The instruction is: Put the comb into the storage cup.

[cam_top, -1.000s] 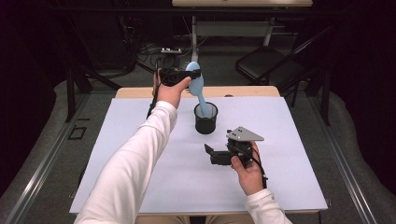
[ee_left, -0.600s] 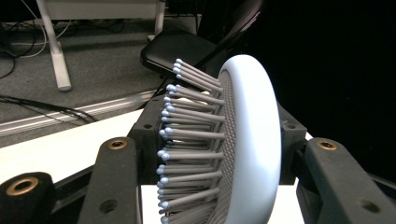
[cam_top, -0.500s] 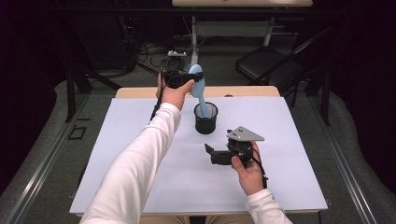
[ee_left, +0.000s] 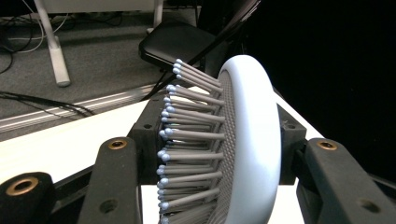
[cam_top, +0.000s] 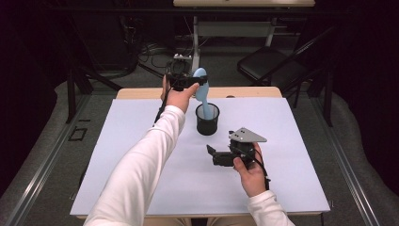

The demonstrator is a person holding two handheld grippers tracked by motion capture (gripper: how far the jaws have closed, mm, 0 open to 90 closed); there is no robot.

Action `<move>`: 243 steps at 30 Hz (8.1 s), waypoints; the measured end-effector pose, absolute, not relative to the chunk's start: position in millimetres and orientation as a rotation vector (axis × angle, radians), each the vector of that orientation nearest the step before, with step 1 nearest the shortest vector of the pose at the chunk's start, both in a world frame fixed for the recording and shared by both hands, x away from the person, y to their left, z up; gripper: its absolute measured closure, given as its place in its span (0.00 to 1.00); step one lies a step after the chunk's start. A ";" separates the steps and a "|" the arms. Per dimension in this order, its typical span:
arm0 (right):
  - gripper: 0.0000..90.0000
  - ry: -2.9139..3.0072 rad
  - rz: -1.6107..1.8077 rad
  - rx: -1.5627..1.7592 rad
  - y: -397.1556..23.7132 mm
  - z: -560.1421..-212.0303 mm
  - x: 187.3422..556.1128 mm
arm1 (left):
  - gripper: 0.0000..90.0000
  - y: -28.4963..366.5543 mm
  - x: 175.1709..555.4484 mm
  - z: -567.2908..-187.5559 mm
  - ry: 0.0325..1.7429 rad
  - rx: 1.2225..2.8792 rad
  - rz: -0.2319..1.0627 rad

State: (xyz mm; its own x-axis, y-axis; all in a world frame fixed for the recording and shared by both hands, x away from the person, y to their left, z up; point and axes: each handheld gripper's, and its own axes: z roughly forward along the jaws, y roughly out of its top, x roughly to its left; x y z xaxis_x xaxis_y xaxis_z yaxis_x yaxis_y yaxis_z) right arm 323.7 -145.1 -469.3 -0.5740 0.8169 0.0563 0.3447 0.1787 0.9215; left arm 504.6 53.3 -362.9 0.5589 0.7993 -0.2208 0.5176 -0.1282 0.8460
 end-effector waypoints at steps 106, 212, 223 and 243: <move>0.08 2.012 1.377 1.082 -143.6 -469.6 322.7 | 0.52 28.1 511.1 -408.7 1.109 1.870 0.389; 0.08 2.019 1.370 1.073 -142.3 -470.3 322.3 | 0.01 25.2 510.3 -410.7 1.176 1.802 0.342; 0.08 2.020 1.372 1.075 -142.2 -470.2 322.3 | 0.01 28.0 510.1 -408.2 1.168 1.822 0.371; 0.08 2.023 1.372 1.079 -141.7 -470.6 322.1 | 0.01 26.9 509.5 -408.9 1.164 1.852 0.376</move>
State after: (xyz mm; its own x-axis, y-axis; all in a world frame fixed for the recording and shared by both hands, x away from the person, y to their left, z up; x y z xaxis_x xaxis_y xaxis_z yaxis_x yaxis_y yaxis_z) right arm 322.1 -141.7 -470.6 -0.5830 0.8110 0.0493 0.3459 0.1929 0.9182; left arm 509.5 26.9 -408.9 0.5125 0.8372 -0.1912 0.5670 -0.1627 0.8075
